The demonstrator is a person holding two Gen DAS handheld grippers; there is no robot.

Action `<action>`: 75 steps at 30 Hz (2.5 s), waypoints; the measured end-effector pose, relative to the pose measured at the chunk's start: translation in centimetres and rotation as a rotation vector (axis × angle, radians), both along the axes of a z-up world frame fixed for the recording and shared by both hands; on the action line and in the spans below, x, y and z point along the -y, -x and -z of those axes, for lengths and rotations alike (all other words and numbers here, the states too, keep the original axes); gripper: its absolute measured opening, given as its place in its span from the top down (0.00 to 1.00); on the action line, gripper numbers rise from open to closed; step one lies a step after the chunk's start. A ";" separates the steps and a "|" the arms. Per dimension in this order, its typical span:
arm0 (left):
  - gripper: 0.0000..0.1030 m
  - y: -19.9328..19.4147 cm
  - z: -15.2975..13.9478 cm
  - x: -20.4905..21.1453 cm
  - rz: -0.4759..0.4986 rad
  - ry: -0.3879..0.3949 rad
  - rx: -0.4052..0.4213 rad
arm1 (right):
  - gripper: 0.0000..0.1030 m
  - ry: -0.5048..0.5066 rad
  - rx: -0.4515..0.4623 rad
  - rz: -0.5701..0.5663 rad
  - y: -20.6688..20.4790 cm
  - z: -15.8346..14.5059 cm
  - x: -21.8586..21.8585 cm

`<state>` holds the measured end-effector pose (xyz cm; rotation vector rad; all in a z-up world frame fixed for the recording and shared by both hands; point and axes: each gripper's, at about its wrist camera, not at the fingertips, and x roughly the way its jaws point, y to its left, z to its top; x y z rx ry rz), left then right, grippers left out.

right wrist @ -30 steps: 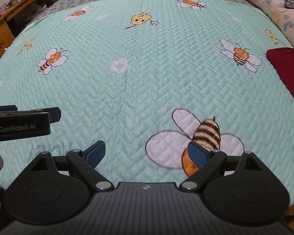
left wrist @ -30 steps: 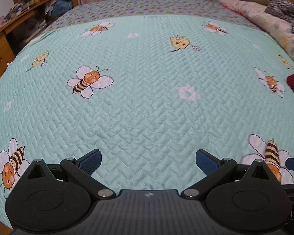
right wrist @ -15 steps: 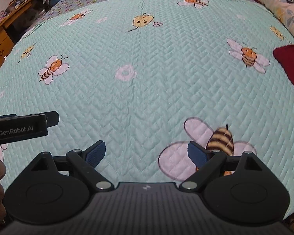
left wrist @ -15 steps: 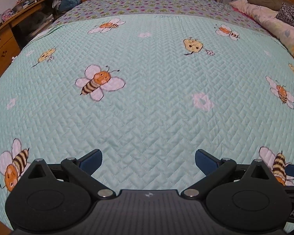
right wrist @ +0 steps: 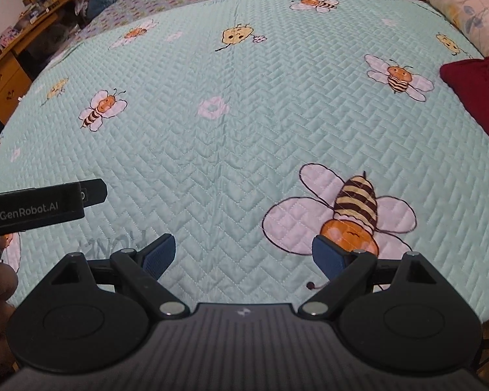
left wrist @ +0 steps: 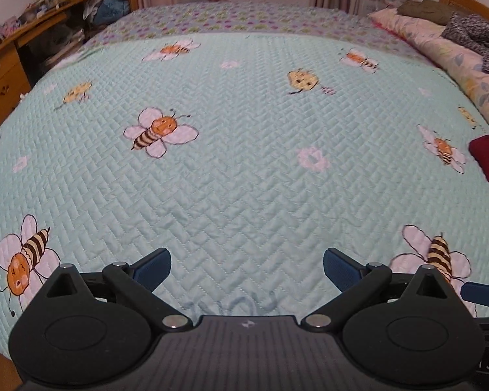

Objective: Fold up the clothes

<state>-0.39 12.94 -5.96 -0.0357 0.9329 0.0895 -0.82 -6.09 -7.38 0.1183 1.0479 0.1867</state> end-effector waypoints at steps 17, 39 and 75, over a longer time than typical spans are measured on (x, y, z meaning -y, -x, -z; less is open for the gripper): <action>0.03 2.6 1.3 5.2 0.090 0.002 -0.062 | 0.12 -0.046 -0.003 0.094 3.5 1.0 5.4; 0.03 2.7 1.8 6.1 0.089 -0.002 -0.090 | 0.12 -0.063 -0.035 0.161 3.9 2.5 8.4; 0.01 1.8 2.9 6.4 0.104 -0.039 -0.159 | 0.12 -0.031 -0.052 0.149 3.1 3.1 7.6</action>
